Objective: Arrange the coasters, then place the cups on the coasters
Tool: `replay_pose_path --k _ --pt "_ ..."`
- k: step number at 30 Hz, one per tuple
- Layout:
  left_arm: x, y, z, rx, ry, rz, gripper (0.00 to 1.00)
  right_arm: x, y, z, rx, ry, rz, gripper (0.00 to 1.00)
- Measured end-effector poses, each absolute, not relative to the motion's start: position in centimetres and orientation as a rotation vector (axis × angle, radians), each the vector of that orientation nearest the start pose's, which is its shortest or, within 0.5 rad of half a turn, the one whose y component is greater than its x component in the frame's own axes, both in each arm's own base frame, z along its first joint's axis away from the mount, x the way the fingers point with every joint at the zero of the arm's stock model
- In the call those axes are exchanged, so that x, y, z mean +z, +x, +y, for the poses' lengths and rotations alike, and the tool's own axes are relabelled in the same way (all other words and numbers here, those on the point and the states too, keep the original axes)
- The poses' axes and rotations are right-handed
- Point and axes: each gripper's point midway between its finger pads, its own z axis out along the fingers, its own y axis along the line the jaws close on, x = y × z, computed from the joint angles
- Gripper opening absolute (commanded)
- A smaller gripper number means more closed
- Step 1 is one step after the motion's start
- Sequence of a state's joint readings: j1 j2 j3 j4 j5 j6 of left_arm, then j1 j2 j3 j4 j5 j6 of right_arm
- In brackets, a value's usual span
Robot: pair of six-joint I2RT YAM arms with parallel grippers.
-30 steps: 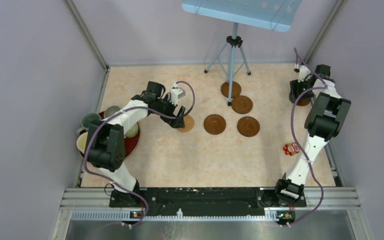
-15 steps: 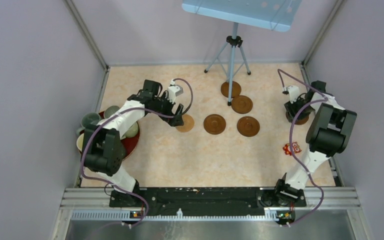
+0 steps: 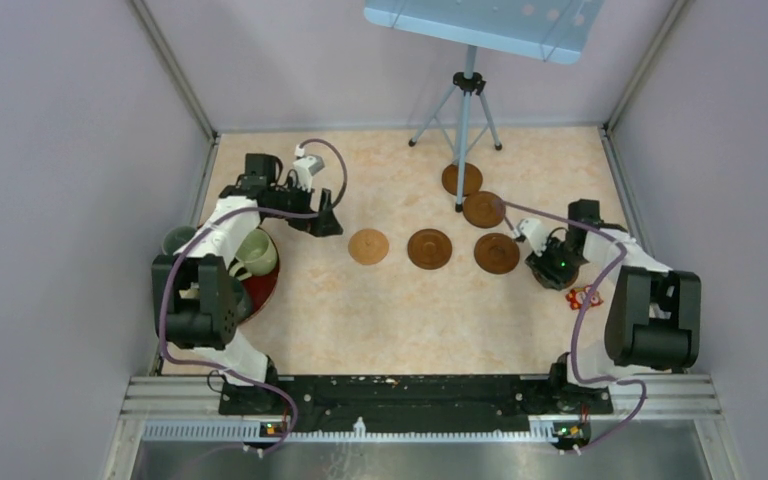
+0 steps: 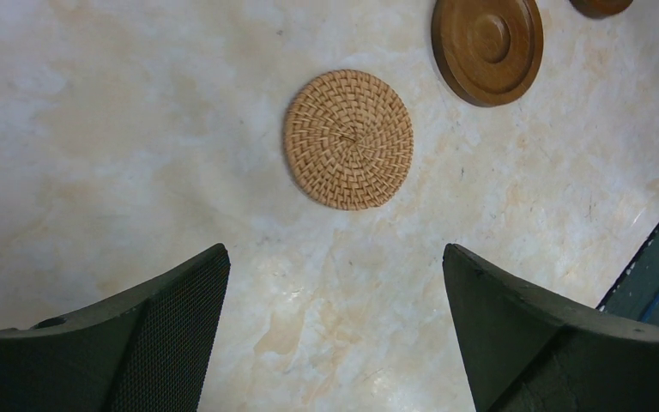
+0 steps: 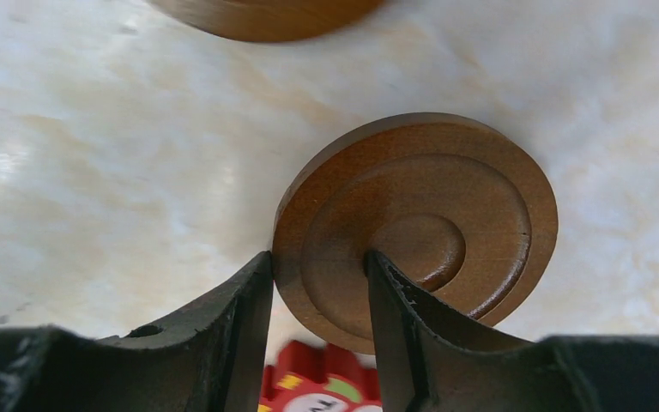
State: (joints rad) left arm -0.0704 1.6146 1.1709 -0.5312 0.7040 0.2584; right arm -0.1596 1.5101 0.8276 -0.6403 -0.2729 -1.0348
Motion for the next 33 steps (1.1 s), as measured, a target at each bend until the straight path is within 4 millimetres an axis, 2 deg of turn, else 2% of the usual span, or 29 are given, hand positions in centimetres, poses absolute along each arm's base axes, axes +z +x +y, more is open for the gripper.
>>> replay_pose_path --k 3,9,13,21,25,33 --pt "13.5 36.6 -11.5 -0.817 0.571 2.287 0.99 1.9 25.9 -0.7 0.138 -1.335 2.460 0.44" --pt "14.0 37.1 -9.2 -0.834 0.468 2.288 0.99 1.6 23.8 2.6 0.155 -1.523 2.401 0.44" --pt "14.0 37.0 -8.6 -0.844 0.440 2.292 0.99 1.5 23.0 3.5 0.150 -1.595 2.380 0.44" --pt "14.0 36.9 -8.0 -0.848 0.422 2.297 0.99 1.9 22.1 4.0 0.177 -1.708 2.380 0.46" --pt "13.9 36.8 -7.7 -0.848 0.410 2.304 0.99 2.0 19.9 5.5 0.270 -1.866 2.377 0.47" --pt "14.0 36.8 -6.9 -0.840 0.384 2.310 0.99 2.2 14.0 10.0 0.427 -2.215 2.319 0.51"
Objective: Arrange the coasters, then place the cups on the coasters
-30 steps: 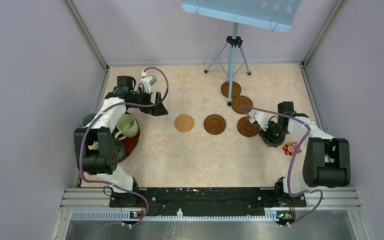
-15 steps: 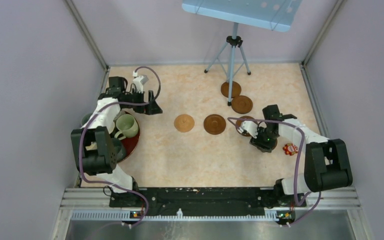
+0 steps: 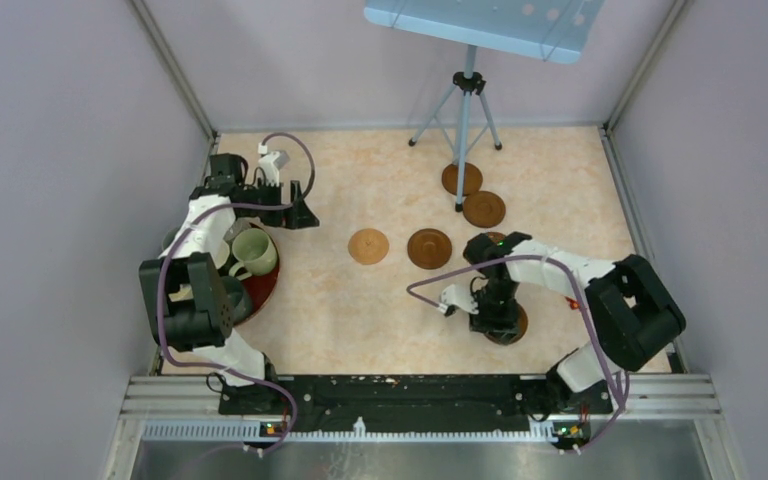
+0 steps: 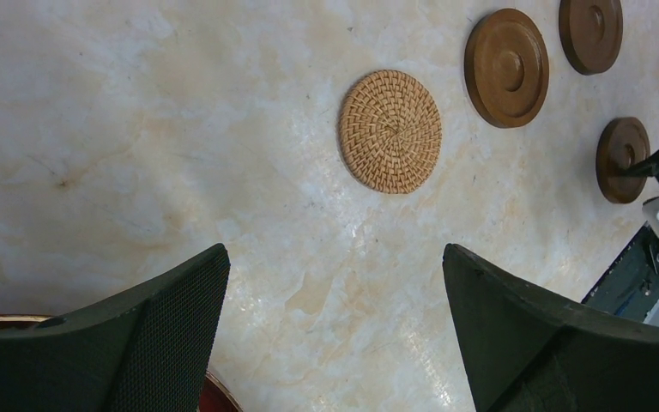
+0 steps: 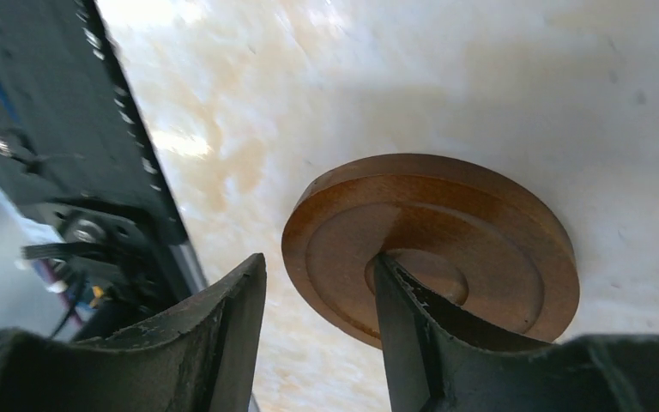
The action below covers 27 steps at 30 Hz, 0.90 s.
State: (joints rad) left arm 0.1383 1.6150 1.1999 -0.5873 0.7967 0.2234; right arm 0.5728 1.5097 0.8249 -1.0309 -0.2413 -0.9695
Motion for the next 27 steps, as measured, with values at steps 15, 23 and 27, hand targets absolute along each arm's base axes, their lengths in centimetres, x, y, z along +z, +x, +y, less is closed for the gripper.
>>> replay_pose_path --k 15,23,27 --pt "15.4 37.6 -5.0 -0.825 0.328 2.286 0.99 2.8 13.8 27.9 0.735 -2.141 2.272 0.58" --pt "15.4 37.4 -4.8 -0.828 0.330 2.286 0.99 3.7 19.4 37.8 0.779 -1.962 2.047 0.68" --pt "15.5 37.2 -5.0 -0.850 0.338 2.282 0.99 6.0 21.0 38.7 0.796 -1.860 1.990 0.69"
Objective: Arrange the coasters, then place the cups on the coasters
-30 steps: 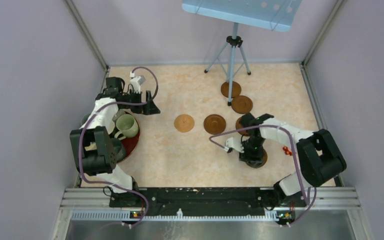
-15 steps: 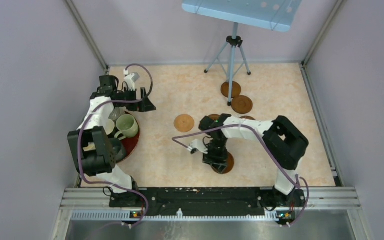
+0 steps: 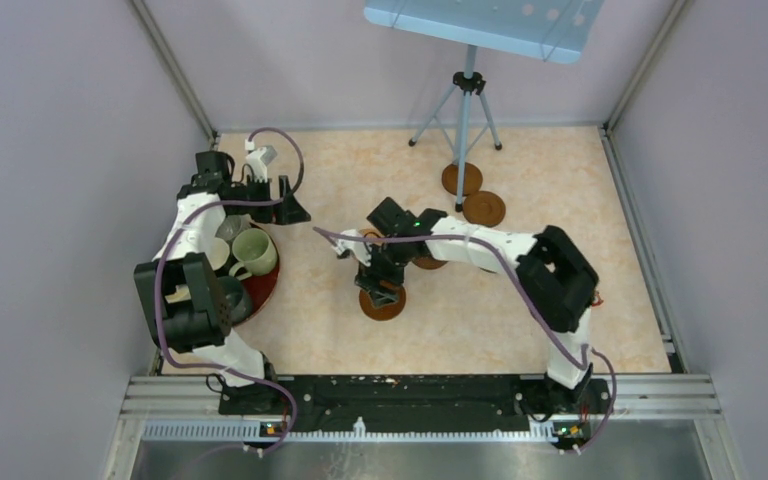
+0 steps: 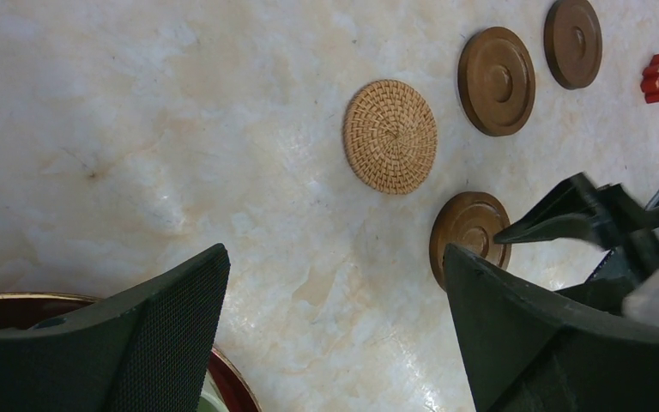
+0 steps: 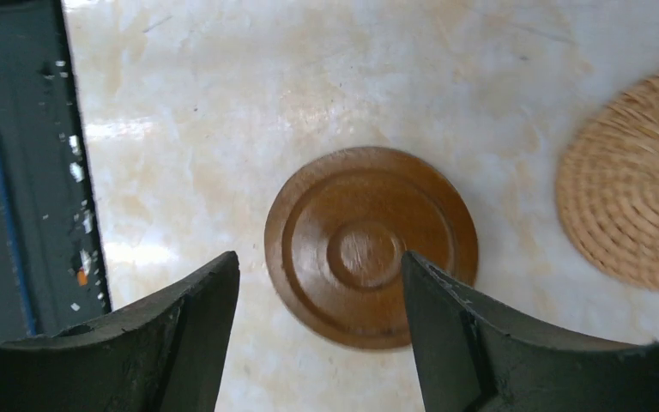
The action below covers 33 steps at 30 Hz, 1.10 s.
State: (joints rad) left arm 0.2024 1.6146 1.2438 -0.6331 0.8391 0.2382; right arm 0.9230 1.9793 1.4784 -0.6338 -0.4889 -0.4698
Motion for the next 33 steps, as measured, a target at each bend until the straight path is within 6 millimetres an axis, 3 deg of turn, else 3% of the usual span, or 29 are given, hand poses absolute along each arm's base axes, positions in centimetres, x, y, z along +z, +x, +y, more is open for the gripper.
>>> replay_pose_path --k 4,8,11,19,22,27,33 --pt "15.6 37.1 -5.2 -0.865 0.340 2.281 0.99 10.7 22.7 35.9 0.844 -1.678 1.939 0.68" --pt "15.7 37.0 -5.3 -0.875 0.344 2.275 0.99 15.6 26.0 29.4 0.811 -1.416 1.908 0.64" --pt "15.9 36.9 -5.5 -0.889 0.348 2.266 0.99 16.9 27.9 23.9 0.773 -1.230 1.945 0.60" --pt "17.3 36.7 -5.7 -0.879 0.368 2.231 0.99 12.0 33.5 11.6 0.589 -0.816 2.222 0.52" --pt "17.4 36.7 -5.7 -0.882 0.370 2.227 0.99 9.8 36.0 8.2 0.489 -0.693 2.314 0.53" --pt "17.4 36.7 -5.7 -0.881 0.369 2.227 0.99 7.9 39.6 6.4 0.376 -0.633 2.373 0.55" --pt "17.4 36.5 -5.7 -0.881 0.370 2.226 0.99 8.3 44.2 5.7 0.301 -0.565 2.351 0.55"
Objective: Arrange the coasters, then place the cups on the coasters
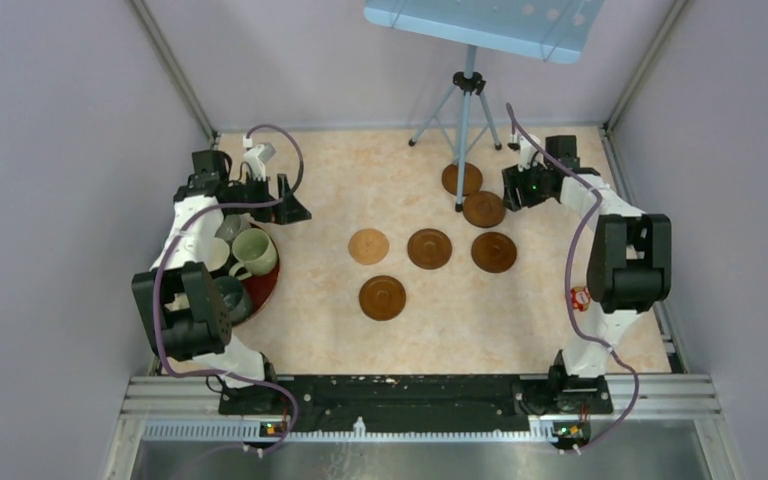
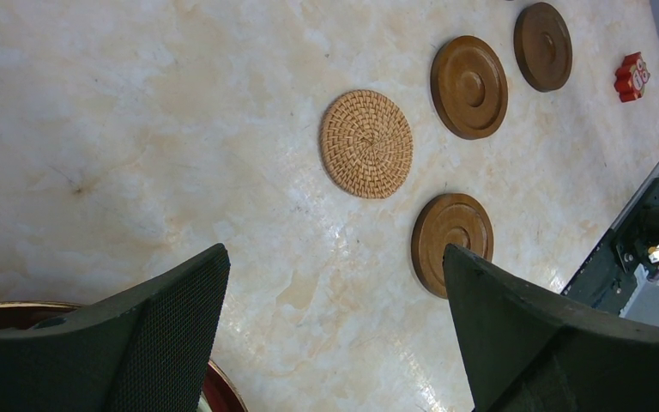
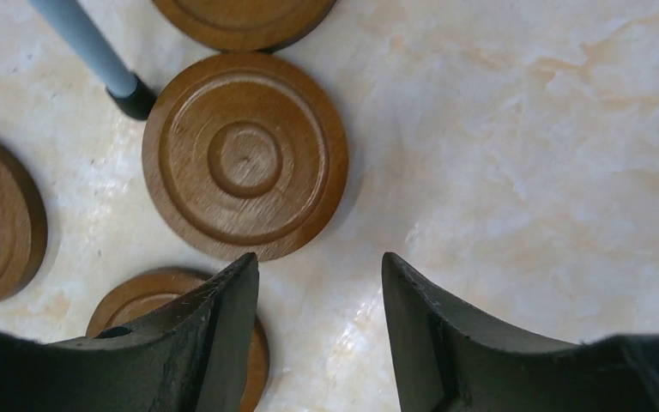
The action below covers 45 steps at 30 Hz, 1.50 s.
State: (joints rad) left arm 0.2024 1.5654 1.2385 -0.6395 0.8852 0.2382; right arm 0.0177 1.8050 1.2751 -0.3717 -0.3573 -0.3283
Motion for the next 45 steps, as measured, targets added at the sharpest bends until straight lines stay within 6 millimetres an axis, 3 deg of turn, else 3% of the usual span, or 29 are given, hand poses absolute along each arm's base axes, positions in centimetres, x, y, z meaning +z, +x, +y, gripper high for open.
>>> replay_pose_path --k 3,15,19,25,29,36,42,45 --pt "17.4 36.5 -5.7 -0.880 0.370 2.226 0.99 8.1 45.7 5.6 0.285 -0.536 2.344 0.55" --pt "16.9 36.1 -5.8 -0.883 0.367 2.239 0.99 4.1 46.9 7.7 0.262 -0.558 2.414 0.60" --pt "16.5 35.9 -5.7 -0.871 0.383 2.247 0.99 3.1 47.4 7.9 0.207 -0.580 2.428 0.54" --pt "16.2 35.3 -5.6 -0.853 0.408 2.250 0.99 3.4 48.4 6.6 0.124 -0.583 2.420 0.49" --pt "16.3 35.3 -5.7 -0.853 0.413 2.247 0.99 3.4 48.8 3.9 0.074 -0.565 2.432 0.46" --pt "16.4 35.2 -6.1 -0.858 0.424 2.245 0.99 3.4 48.4 -4.0 -0.024 -0.510 2.456 0.45" --pt "16.2 35.0 -6.9 -0.854 0.480 2.244 0.99 3.2 43.7 -11.1 -0.070 -0.540 2.520 0.44" --pt "16.0 34.8 -7.8 -0.850 0.524 2.248 0.99 3.0 40.0 -12.6 -0.091 -0.623 2.547 0.45"
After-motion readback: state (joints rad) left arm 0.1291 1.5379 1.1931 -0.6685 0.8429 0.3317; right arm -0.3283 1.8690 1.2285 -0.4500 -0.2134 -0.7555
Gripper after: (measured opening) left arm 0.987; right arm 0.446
